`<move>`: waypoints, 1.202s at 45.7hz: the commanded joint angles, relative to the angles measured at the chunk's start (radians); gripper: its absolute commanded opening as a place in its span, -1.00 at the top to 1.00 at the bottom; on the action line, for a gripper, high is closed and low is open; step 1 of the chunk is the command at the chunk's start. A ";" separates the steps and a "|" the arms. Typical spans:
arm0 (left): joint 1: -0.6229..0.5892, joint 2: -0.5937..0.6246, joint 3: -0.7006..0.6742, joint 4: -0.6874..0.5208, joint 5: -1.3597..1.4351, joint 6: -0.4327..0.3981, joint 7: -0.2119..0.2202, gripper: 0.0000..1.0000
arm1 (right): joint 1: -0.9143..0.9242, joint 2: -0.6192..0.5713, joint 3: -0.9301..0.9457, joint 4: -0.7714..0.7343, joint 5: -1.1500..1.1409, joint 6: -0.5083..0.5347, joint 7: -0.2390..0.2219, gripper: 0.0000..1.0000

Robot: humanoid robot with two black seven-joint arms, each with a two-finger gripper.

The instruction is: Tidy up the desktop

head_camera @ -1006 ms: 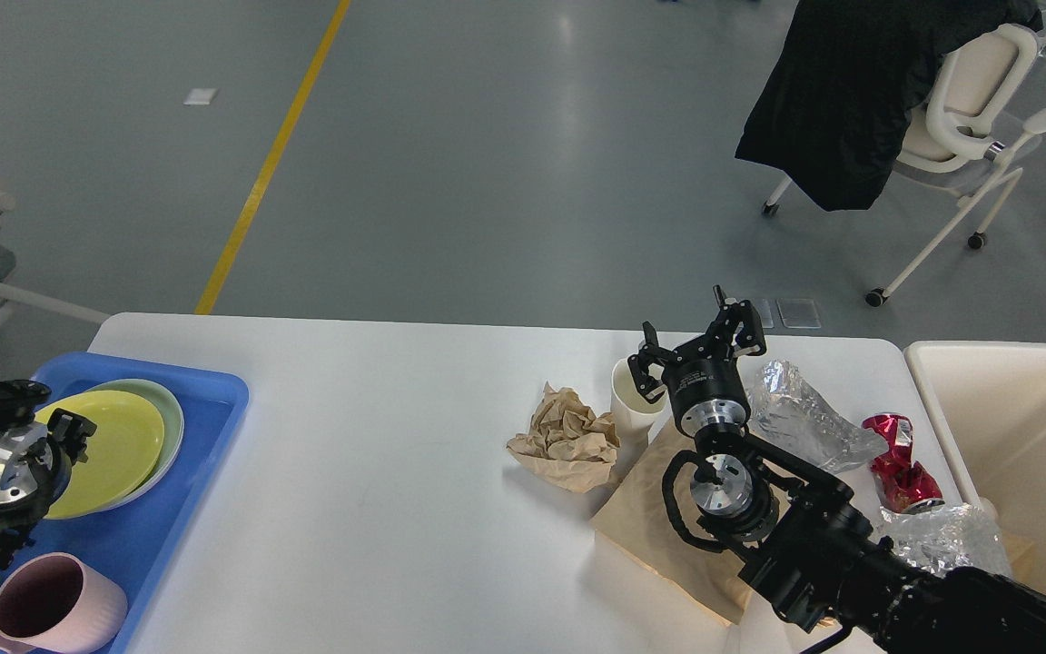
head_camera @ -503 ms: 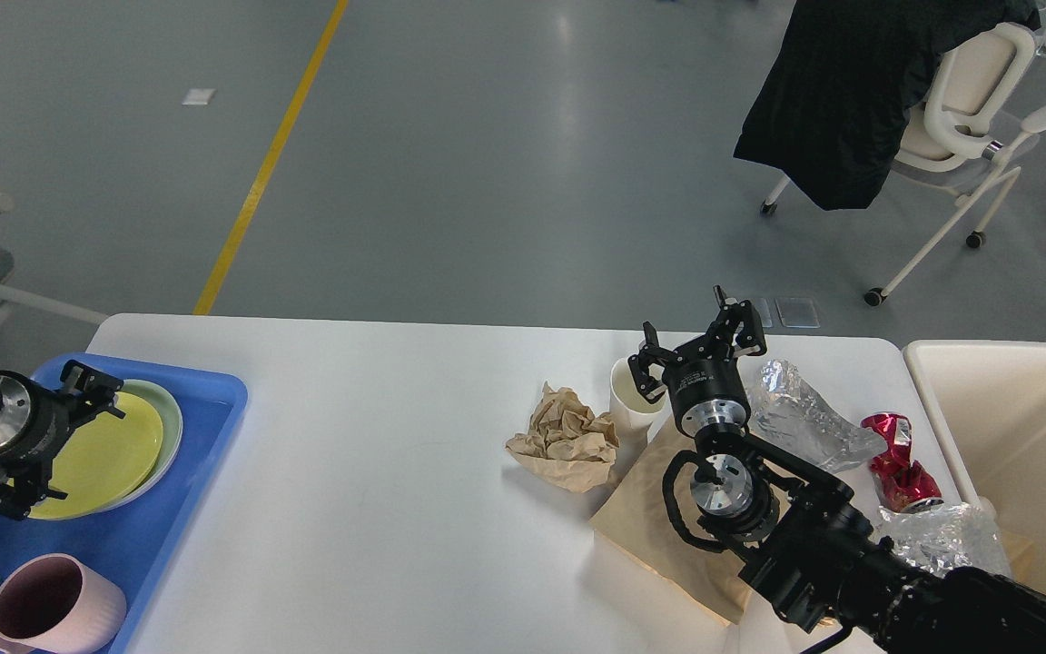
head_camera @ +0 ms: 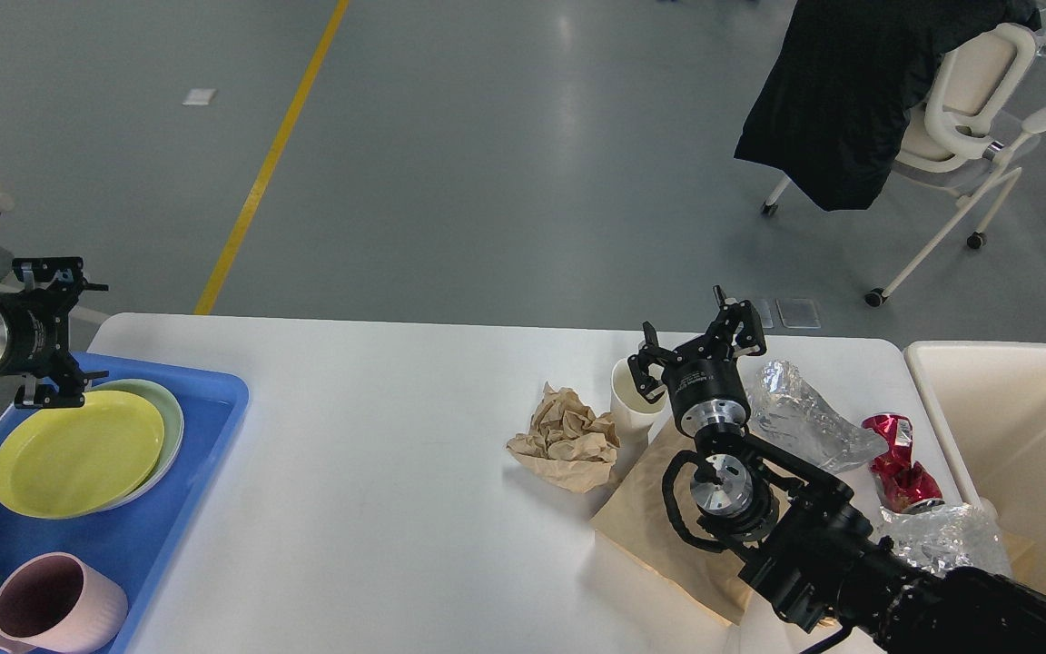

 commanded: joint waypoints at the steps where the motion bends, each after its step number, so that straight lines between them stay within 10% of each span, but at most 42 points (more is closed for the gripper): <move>1: 0.107 -0.075 -0.263 0.133 0.004 0.005 -0.005 -1.00 | 0.000 0.000 0.000 -0.001 0.000 0.000 0.000 -1.00; 18: 0.280 -0.135 -0.680 0.316 0.001 -0.006 -0.012 -1.00 | 0.000 0.000 0.000 -0.001 0.000 0.000 0.000 -1.00; 33: 0.345 -0.201 -0.849 0.434 -0.010 -0.239 -0.017 -1.00 | 0.000 0.000 0.000 -0.001 0.000 0.000 0.000 -1.00; 44: 0.346 -0.270 -0.903 0.435 -0.007 -0.259 -0.169 -1.00 | 0.000 0.000 0.000 -0.001 0.000 0.000 0.000 -1.00; 55: 0.366 -0.392 -0.909 0.435 -0.009 -0.472 -0.184 -1.00 | 0.000 0.000 0.000 -0.001 0.000 0.000 0.000 -1.00</move>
